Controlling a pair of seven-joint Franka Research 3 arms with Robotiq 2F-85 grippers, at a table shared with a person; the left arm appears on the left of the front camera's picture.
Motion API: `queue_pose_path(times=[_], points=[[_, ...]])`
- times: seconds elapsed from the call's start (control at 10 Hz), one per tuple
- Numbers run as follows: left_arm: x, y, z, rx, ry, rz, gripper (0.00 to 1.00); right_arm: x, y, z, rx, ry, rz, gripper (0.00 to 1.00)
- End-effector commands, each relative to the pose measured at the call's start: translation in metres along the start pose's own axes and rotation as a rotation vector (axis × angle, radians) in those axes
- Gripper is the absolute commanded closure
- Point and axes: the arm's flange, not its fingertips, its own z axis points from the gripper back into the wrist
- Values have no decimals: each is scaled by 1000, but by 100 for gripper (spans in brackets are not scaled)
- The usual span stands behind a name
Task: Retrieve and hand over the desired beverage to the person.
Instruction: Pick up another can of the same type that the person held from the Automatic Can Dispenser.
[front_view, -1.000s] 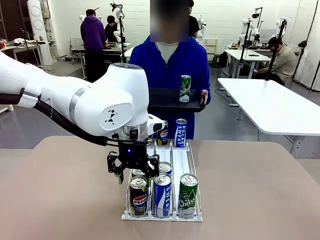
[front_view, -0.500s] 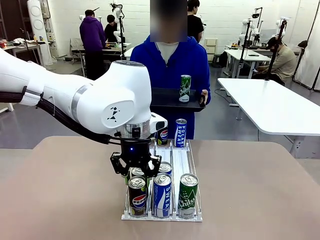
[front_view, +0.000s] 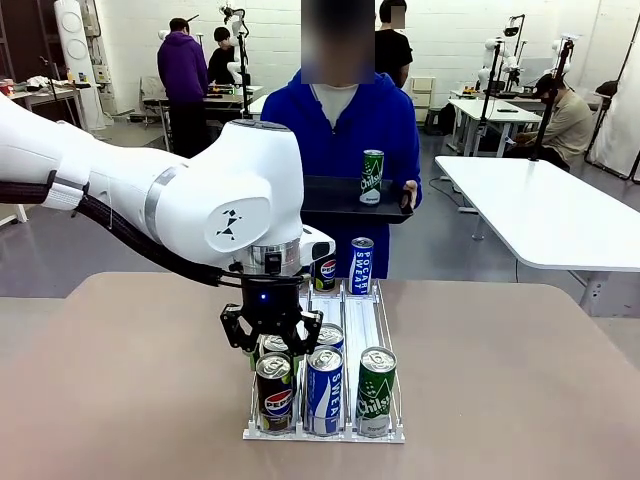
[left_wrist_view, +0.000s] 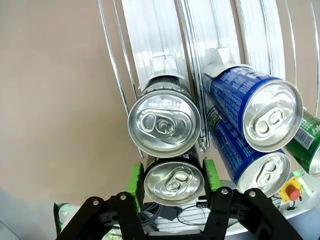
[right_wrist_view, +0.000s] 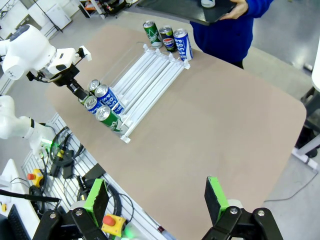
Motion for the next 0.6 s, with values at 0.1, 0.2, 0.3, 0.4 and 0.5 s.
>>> queue_pose_path(times=[0.1,0.2,0.3,0.4,0.5], points=[[-19,3,62,-27,75,-87,100,1,-1,0,20,-8,11,0],[-26,3,99,-30,40,-87,100,1,-1,0,20,-8,11,0],[-39,-1,142,-9,-12,-97,100,1,-1,0,20,-8,11,0],[-47,-4,176,8,-62,-86,100,1,-1,0,20,-8,11,0],[-49,-7,208,16,-82,-88,100,1,-1,0,20,-8,11,0]])
